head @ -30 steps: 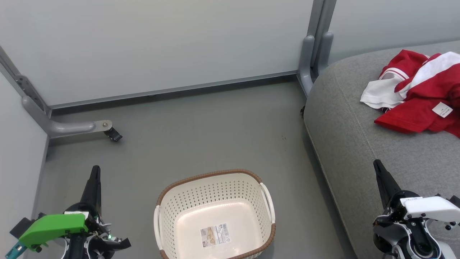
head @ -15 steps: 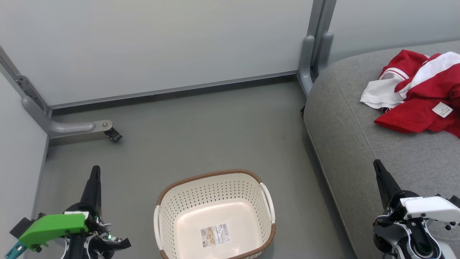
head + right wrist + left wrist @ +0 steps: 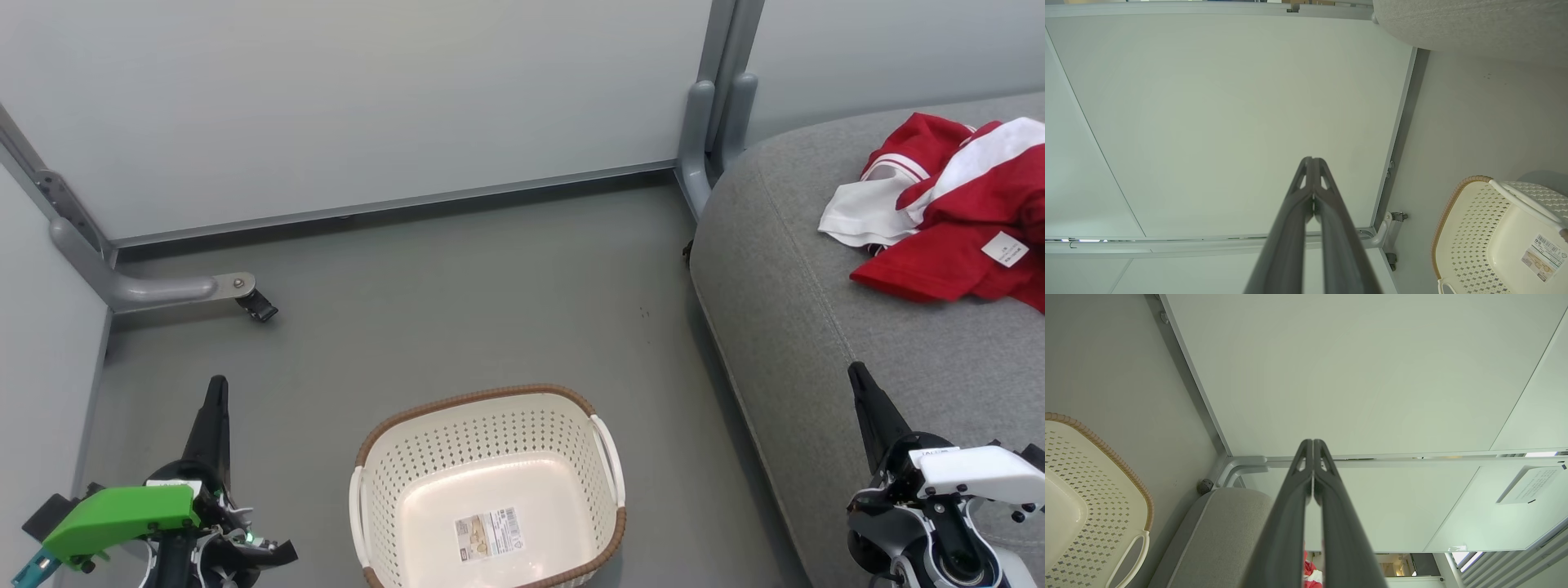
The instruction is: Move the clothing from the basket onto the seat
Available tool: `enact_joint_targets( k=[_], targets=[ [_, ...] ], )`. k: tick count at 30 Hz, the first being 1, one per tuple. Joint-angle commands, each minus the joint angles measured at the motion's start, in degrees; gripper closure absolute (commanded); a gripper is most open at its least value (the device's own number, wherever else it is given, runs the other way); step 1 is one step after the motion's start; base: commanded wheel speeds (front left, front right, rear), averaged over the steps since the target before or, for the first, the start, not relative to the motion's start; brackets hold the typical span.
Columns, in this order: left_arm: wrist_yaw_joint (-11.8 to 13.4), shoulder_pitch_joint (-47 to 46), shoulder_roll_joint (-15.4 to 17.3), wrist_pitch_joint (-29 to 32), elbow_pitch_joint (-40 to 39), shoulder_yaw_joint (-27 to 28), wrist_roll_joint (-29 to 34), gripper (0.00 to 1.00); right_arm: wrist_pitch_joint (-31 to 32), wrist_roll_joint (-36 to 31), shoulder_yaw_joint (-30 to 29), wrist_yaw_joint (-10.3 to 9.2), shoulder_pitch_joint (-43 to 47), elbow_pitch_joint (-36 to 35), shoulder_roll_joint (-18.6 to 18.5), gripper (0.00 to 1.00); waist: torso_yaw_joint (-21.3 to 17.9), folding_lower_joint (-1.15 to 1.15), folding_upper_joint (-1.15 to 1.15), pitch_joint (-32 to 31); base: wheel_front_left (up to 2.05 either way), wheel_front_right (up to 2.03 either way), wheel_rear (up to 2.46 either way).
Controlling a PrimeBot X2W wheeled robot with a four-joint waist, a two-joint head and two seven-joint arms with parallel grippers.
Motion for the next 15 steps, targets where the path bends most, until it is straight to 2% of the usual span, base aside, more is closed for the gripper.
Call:
enact_joint_targets(
  k=[1,15],
  targets=[
    [-0.2,-0.7,0.1,0.2,-0.2,0.1,-0.2,1.00,0.2,0.2,-0.1,-0.02,-0.3,0.1,-0.3,1.00,0.0,0.00,0.00,0.0,0.00,0.00,0.00],
    [-0.2,-0.7,0.1,0.2,-0.2,0.1,-0.2,1.00,0.2,0.2,-0.1,-0.02,-0.3,0.1,-0.3,1.00,0.0,0.00,0.00,0.0,0.00,0.00,0.00]
  ],
)
